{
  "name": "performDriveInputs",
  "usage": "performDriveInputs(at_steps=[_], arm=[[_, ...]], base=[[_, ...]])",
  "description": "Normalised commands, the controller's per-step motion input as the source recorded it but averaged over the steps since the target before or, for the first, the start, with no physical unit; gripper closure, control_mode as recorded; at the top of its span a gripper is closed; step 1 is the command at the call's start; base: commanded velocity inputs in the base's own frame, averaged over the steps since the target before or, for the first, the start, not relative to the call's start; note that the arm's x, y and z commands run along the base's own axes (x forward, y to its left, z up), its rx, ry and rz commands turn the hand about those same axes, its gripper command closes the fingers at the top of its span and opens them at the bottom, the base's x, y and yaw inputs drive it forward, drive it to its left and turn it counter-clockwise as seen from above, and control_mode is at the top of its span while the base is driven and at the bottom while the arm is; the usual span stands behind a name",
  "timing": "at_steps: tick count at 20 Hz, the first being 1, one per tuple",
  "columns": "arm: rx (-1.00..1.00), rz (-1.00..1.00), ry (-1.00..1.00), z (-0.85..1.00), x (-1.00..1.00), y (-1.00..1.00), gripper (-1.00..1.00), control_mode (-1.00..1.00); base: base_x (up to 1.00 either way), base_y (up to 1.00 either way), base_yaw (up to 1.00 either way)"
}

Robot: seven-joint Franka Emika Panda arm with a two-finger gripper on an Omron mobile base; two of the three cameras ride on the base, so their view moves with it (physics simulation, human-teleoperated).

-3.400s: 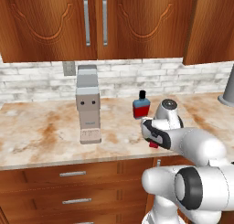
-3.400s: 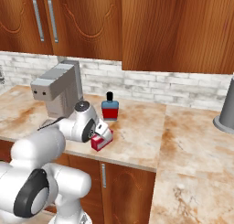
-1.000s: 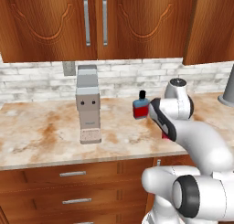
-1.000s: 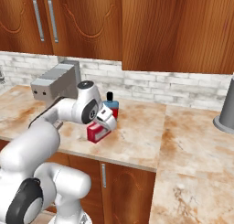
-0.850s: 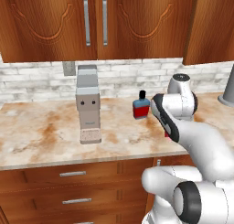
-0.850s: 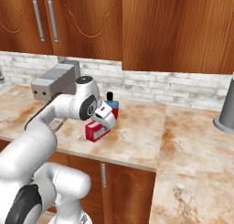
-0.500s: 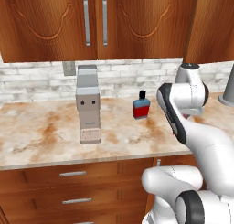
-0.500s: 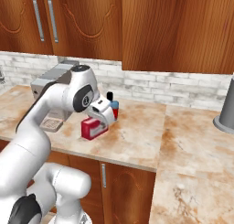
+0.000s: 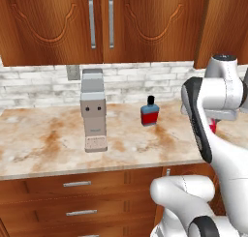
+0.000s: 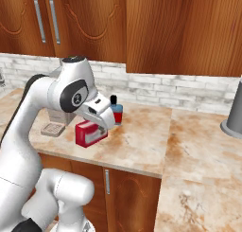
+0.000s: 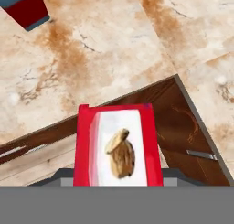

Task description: Pick the canned food and boxed food from the counter and place them in the cabinets closest to them.

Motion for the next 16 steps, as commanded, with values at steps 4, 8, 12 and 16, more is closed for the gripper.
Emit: performDriveInputs(at_steps=[4, 8, 12, 16], arm=[[0.0, 0.02, -0.07, 0.41, -0.8, 0.0, 1.0, -1.0], [-0.02, 0.03, -0.07, 0.28, -0.63, 0.0, 1.0, -1.0], [-0.01, 0.0, 0.0, 0.0, 0.0, 0.0, 1.0, -1.0], [0.0, 0.0, 0.0, 0.0, 0.0, 0.0, 1.0, -1.0]], base=[[0.0, 0.0, 0.0], [0.0, 0.0, 0.0], [0.0, 0.0, 0.0], [0.0, 0.0, 0.0]])
